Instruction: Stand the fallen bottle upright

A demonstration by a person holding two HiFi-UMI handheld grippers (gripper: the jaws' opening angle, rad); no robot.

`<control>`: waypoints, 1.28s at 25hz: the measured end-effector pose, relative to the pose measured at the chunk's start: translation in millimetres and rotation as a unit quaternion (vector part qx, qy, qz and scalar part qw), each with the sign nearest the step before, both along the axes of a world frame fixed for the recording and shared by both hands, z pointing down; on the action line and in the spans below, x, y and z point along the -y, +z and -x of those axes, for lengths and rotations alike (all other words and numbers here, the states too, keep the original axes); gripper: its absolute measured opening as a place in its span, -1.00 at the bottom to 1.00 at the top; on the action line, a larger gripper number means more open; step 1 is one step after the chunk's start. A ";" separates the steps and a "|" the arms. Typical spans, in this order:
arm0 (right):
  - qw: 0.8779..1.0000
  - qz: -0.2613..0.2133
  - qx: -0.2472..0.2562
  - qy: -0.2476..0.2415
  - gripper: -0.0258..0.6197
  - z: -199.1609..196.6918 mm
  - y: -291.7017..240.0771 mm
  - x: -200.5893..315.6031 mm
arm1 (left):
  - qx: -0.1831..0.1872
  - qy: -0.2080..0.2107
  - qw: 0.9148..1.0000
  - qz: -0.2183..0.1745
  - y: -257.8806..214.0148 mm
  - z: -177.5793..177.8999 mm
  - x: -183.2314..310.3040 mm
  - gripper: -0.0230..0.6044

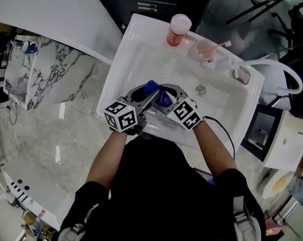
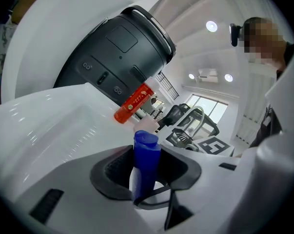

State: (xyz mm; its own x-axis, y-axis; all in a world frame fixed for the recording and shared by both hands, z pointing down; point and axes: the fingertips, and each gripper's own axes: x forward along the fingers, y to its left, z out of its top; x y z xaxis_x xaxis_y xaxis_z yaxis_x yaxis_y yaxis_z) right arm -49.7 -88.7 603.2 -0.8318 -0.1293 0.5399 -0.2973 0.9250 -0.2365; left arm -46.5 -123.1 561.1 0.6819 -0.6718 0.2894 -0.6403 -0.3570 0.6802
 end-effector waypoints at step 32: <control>0.985 -0.062 0.015 0.160 -0.12 -38.8 -62.9 73.5 | 0.209 -0.025 0.962 -0.173 -95.1 70.9 174.3 -0.42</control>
State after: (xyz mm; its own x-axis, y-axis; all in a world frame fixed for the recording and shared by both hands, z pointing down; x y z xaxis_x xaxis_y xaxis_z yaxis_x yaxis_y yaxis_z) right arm -10.8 -162.2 540.3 -0.7526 -0.4510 0.4798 -0.5736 0.8068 -0.1413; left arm -117.4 -297.4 466.0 0.5181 -0.8065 0.2848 -0.8548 -0.4766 0.2054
